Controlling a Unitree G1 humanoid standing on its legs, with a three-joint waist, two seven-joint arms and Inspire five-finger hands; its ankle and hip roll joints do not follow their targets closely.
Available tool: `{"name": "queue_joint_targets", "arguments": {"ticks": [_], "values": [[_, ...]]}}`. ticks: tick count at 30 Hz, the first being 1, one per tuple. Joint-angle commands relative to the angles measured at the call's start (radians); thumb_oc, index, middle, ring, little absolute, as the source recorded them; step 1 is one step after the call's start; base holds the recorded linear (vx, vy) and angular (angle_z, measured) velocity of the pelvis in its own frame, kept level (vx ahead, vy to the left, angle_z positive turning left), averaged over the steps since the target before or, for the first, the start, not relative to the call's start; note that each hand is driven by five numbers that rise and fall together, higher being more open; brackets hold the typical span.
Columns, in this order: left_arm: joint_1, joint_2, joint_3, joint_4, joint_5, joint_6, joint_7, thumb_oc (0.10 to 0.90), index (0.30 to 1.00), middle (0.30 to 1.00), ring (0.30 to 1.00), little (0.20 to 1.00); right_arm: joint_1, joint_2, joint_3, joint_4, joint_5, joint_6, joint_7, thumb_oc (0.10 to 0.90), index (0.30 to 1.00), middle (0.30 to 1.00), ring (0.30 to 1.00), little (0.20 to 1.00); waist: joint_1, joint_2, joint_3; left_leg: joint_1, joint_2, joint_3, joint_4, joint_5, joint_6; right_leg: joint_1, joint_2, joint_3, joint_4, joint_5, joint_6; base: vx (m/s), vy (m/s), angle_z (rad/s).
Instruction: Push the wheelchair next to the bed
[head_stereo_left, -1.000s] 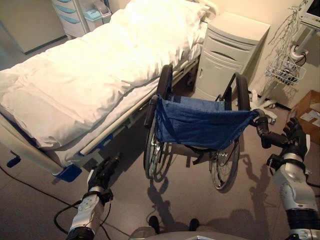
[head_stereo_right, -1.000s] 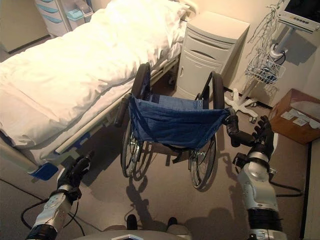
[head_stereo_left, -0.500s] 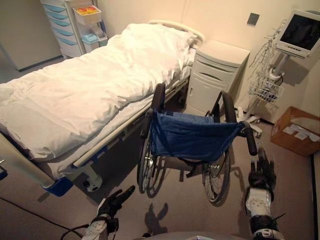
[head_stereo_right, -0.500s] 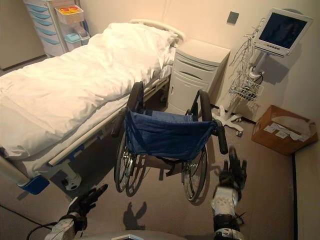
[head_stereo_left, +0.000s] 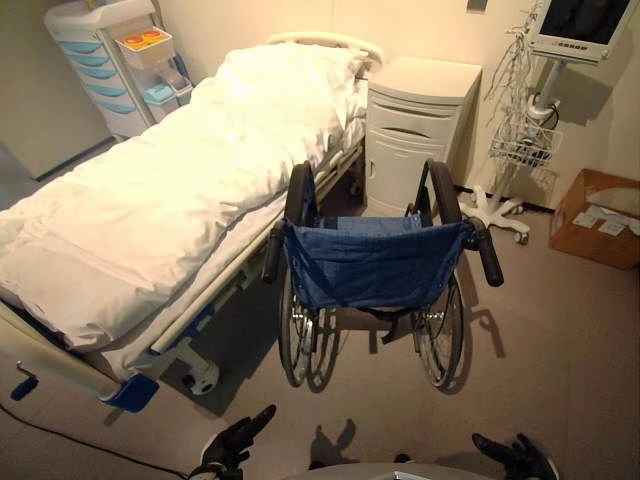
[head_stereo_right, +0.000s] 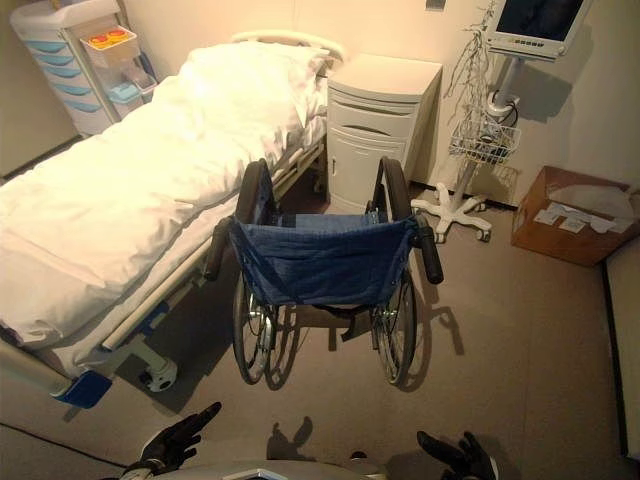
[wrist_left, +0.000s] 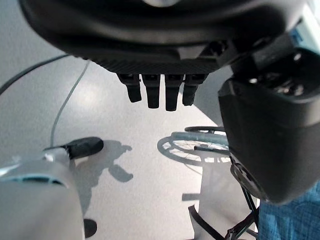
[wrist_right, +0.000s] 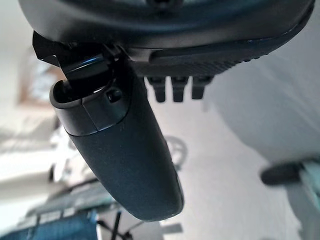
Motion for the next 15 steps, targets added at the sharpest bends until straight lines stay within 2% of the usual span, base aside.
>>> {"name": "queue_joint_targets", "arguments": {"ticks": [1, 2, 3, 4, 5, 8, 13, 15], "values": [[-0.073, 0.017, 0.035, -0.020, 0.010, -0.066, 0.000, 0.800, 0.900, 0.900, 0.900, 0.900, -0.086, -0.029, 0.034, 0.003, -0.129, -0.009, -0.051, 0.800, 0.900, 0.900, 0.900, 0.900, 0.014, 0.012, 0.029, 0.030, -0.033, 0.005, 0.035, -0.088, -0.025, -0.004, 0.054, -0.043, 0.052, -0.025, -0.005, 0.00, 0.000, 0.00], [-0.074, 0.015, 0.032, -0.017, 0.008, -0.065, -0.003, 0.800, 0.900, 0.900, 0.900, 0.900, -0.086, -0.027, 0.049, 0.026, -0.162, 0.002, -0.044, 0.800, 0.900, 0.900, 0.900, 0.900, 0.014, 0.012, 0.030, 0.030, -0.032, 0.004, 0.036, -0.089, -0.025, -0.002, 0.054, -0.045, 0.052, -0.027, -0.005, 0.00, 0.000, 0.00], [-0.082, 0.010, 0.022, -0.005, 0.013, -0.046, -0.016, 0.800, 0.900, 0.900, 0.900, 0.900, -0.087, -0.016, 0.085, 0.079, -0.180, 0.054, 0.022, 0.800, 0.900, 0.900, 0.900, 0.900, 0.017, 0.010, 0.030, 0.033, -0.031, 0.001, 0.037, -0.090, -0.024, 0.002, 0.054, -0.047, 0.052, -0.028, -0.007, 0.00, 0.000, 0.00], [-0.082, 0.010, 0.023, -0.005, 0.013, -0.046, -0.016, 0.800, 0.900, 0.900, 0.900, 0.900, -0.087, -0.016, 0.085, 0.079, -0.179, 0.054, 0.023, 0.800, 0.900, 0.900, 0.900, 0.900, 0.017, 0.010, 0.030, 0.033, -0.031, 0.000, 0.037, -0.091, -0.024, 0.001, 0.054, -0.047, 0.052, -0.028, -0.007, 0.00, 0.000, 0.00], [-0.089, 0.003, 0.016, 0.005, 0.021, -0.028, -0.031, 0.800, 0.900, 0.900, 0.900, 0.900, -0.091, -0.005, 0.101, 0.112, -0.158, 0.110, 0.098, 0.800, 0.900, 0.900, 0.900, 0.900, 0.020, 0.010, 0.030, 0.032, -0.031, -0.003, 0.038, -0.091, -0.025, 0.004, 0.055, -0.048, 0.052, -0.029, -0.009, 0.00, 0.000, 0.00], [-0.101, -0.009, -0.003, 0.030, 0.047, -0.009, -0.068, 0.800, 0.900, 0.900, 0.900, 0.900, -0.100, 0.019, 0.139, 0.161, -0.140, 0.181, 0.246, 0.800, 0.900, 0.900, 0.900, 0.900, 0.025, 0.009, 0.029, 0.032, -0.031, -0.012, 0.041, -0.089, -0.026, 0.010, 0.055, -0.051, 0.050, -0.031, -0.013, 0.00, -0.003, 0.03], [-0.112, -0.023, -0.024, 0.056, 0.051, 0.000, -0.078, 0.800, 0.900, 0.900, 0.900, 0.900, -0.112, 0.036, 0.175, 0.190, -0.104, 0.227, 0.330, 0.800, 0.900, 0.900, 0.900, 0.900, 0.027, 0.013, 0.025, 0.033, -0.031, -0.021, 0.044, -0.089, -0.028, 0.014, 0.058, -0.051, 0.056, -0.037, -0.015, 0.00, 0.000, 0.08], [-0.109, -0.031, -0.027, 0.057, 0.050, -0.012, -0.087, 0.800, 0.900, 0.900, 0.900, 0.900, -0.115, 0.040, 0.181, 0.195, -0.127, 0.221, 0.334, 0.800, 0.900, 0.900, 0.900, 0.900, 0.028, 0.015, 0.025, 0.034, -0.032, -0.023, 0.044, -0.090, -0.027, 0.014, 0.058, -0.052, 0.059, -0.040, -0.016, 0.00, 0.004, 0.06]]}}
